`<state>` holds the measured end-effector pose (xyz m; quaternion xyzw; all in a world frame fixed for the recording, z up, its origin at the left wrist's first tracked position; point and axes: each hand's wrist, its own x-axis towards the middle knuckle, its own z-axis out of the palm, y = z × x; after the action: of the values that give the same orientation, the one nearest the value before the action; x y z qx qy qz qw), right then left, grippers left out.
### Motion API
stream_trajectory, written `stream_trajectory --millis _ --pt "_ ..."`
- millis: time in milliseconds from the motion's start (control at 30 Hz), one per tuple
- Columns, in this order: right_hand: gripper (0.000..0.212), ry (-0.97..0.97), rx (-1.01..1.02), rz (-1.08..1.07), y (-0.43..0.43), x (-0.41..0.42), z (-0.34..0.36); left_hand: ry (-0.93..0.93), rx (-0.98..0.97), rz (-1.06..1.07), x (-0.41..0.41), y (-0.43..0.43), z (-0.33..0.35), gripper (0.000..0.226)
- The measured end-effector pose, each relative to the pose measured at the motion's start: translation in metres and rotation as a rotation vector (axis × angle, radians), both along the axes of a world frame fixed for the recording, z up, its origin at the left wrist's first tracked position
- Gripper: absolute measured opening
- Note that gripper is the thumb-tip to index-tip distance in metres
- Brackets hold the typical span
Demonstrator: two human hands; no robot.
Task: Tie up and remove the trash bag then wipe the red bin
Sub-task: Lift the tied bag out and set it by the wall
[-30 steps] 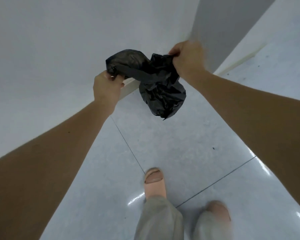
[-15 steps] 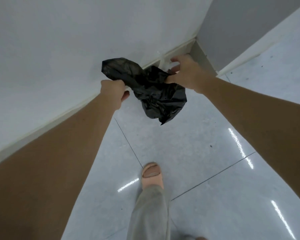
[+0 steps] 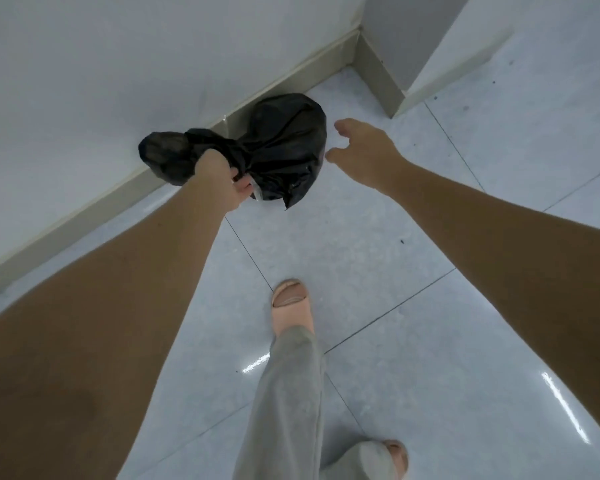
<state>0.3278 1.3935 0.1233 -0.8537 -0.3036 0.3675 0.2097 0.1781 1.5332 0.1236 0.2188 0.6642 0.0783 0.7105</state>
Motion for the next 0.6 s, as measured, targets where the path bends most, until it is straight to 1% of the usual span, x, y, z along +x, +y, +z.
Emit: stream_trajectory --millis 67,133,200,233,267,333,367,400,433,500,600 --pt "0.052 -0.018 -0.032 0.023 -0.018 -0.003 0.005 -0.058 0.028 -0.011 -0.001 -0.003 0.005 0.045" --pt "0.054 -0.029 -0.059 0.059 -0.031 -0.005 0.010 -0.060 0.041 -0.041 -0.005 -0.003 0.007 0.046" --pt "0.054 -0.032 -0.064 0.062 -0.041 -0.005 0.018 0.017 0.083 -0.172 -0.010 -0.010 0.011 0.044" --pt "0.055 -0.037 -0.062 0.052 -0.047 -0.005 0.023 0.091 0.155 -0.303 -0.011 -0.019 0.015 0.043" --pt "0.055 -0.051 -0.060 0.040 -0.054 -0.004 0.031 0.189 0.280 -0.485 -0.011 -0.030 0.019 0.042" --pt "0.055 -0.103 -0.061 0.029 -0.074 -0.003 0.050 0.421 0.636 -0.923 -0.008 -0.057 0.032 0.040" --pt "0.055 -0.133 -0.062 0.029 -0.087 -0.002 0.062 0.477 0.800 -1.149 -0.004 -0.074 0.042 0.039" --pt "0.055 -0.165 -0.063 0.028 -0.102 0.000 0.076 0.480 0.918 -1.328 0.002 -0.090 0.053 0.040" --pt "0.054 -0.200 -0.065 0.025 -0.118 0.002 0.092 0.452 1.006 -1.453 0.008 -0.108 0.066 0.042" --pt "0.054 -0.268 -0.071 0.003 -0.157 0.008 0.126 0.415 1.184 -1.618 0.026 -0.143 0.100 0.045" --pt "0.057 -0.348 -0.090 -0.111 -0.236 0.021 0.182 0.434 1.408 -1.765 0.058 -0.206 0.169 0.041"
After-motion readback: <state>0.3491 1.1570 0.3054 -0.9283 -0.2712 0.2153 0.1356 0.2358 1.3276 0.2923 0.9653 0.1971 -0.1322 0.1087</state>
